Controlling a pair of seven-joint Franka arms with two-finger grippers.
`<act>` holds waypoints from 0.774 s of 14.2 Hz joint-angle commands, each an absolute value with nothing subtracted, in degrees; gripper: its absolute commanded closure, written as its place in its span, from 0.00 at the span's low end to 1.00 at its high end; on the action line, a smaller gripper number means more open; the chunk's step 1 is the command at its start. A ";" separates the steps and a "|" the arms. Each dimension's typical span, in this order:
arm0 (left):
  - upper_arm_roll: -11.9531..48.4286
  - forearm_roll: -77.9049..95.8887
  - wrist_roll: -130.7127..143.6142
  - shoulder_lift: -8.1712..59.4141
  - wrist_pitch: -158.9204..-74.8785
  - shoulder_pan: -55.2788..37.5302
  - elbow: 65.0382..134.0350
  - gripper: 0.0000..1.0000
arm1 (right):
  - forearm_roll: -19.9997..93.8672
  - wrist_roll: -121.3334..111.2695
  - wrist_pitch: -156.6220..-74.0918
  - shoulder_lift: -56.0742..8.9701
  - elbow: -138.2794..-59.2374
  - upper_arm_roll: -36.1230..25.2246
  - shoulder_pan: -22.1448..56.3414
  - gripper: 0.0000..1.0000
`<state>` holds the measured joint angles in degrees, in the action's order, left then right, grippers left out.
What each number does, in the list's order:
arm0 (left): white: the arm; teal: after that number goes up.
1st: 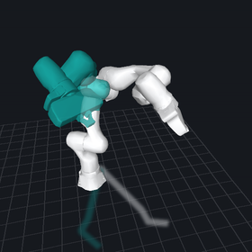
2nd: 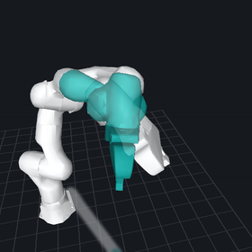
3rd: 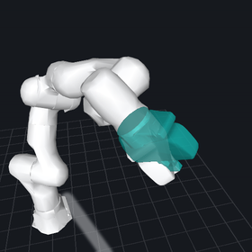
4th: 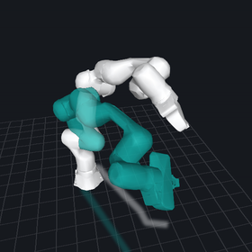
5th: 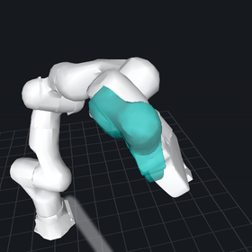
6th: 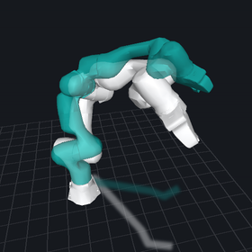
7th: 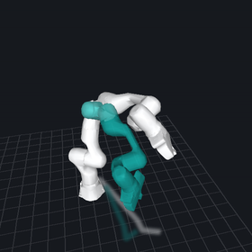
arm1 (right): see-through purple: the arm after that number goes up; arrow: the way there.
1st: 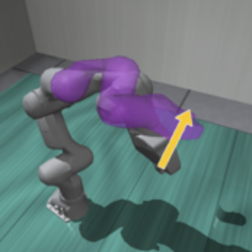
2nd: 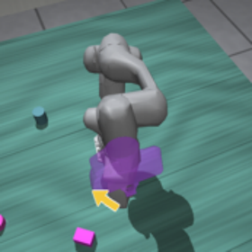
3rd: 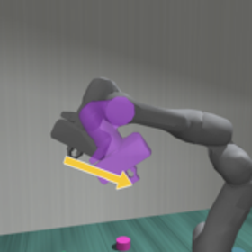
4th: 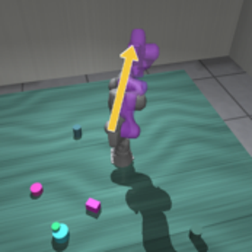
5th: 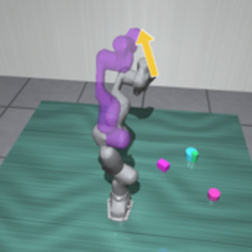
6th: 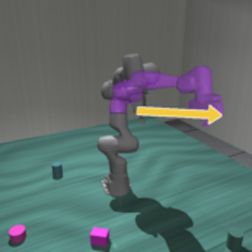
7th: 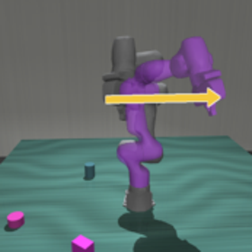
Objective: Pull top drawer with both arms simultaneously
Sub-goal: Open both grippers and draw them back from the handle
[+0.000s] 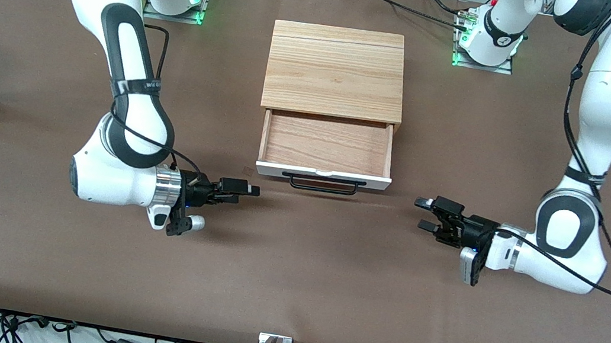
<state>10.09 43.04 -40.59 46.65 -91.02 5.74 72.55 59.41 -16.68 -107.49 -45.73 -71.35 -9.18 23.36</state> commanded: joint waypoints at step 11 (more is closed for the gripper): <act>10.02 -9.76 -29.11 27.87 -84.46 5.80 66.27 0.00 | 25.43 0.69 -95.37 -34.03 -71.02 -20.74 24.26 0.00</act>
<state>10.53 -7.86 -31.41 31.10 -85.22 5.46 65.98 30.99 -2.83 -97.85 -37.89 -70.64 -20.14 23.36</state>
